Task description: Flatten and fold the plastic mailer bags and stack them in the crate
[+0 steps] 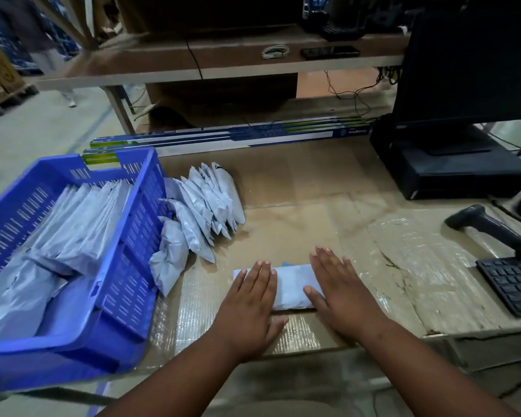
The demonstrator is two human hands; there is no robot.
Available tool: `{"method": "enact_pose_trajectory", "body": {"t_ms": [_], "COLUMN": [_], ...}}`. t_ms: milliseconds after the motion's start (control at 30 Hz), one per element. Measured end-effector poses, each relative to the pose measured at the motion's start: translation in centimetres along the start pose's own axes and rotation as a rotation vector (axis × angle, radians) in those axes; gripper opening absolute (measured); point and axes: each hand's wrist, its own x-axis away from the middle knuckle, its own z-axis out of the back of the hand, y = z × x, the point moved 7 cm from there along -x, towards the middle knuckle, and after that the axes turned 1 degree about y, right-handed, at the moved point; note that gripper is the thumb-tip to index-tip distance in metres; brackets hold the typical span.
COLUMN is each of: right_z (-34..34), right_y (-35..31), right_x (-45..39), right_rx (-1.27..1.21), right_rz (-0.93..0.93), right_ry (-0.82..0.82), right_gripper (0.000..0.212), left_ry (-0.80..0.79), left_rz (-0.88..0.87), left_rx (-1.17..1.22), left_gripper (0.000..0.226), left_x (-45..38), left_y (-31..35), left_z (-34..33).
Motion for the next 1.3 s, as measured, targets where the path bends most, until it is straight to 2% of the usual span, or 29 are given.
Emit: {"method": "enact_pose_trajectory", "body": {"t_ms": [167,267,467,600,900,1167,1200,1300], "right_z": [-2.5,-3.8,-4.2,-4.4,-4.7,-3.3,-2.4,0.7], "right_y": [-0.2,0.0,-0.1,-0.4,-0.2,0.3,0.2,-1.2], "right_x": [-0.3,0.0,-0.2,-0.3,-0.3,-1.1,-1.6,-3.7], "right_rx": [0.025,0.027,0.106,0.109,0.024,-0.158,-0.127,-0.012], "right_rz": [0.067,0.06,0.079,0.064,0.07,0.027,0.015,0.047], "right_ry": [-0.119,-0.096,-0.079,-0.038,-0.068,-0.272,-0.253,-0.027], "right_gripper": [0.084,0.082,0.072,0.071,0.077,0.087,0.086,0.069], "left_ry": [-0.01,-0.022,-0.227,-0.199,-0.122,-0.061,-0.067,-0.106], "left_rz": [-0.073,-0.079,-0.027,-0.044,-0.038,-0.028,-0.023,-0.013], "left_rx": [0.024,-0.004,-0.104,-0.095,0.014,0.149,0.166,0.192], "left_gripper": [0.082,0.082,0.085,0.085,0.085,0.09,0.091,0.095], "left_x": [-2.9,-4.3,-6.1,-6.0,-5.3,-5.2,-5.2,-5.3], "left_y": [2.3,3.8,5.3,5.1,4.7,3.9,3.9,3.6], "left_z": [0.3,-0.1,-2.3,-3.3,-4.4,-5.2,-5.2,-5.4]}}
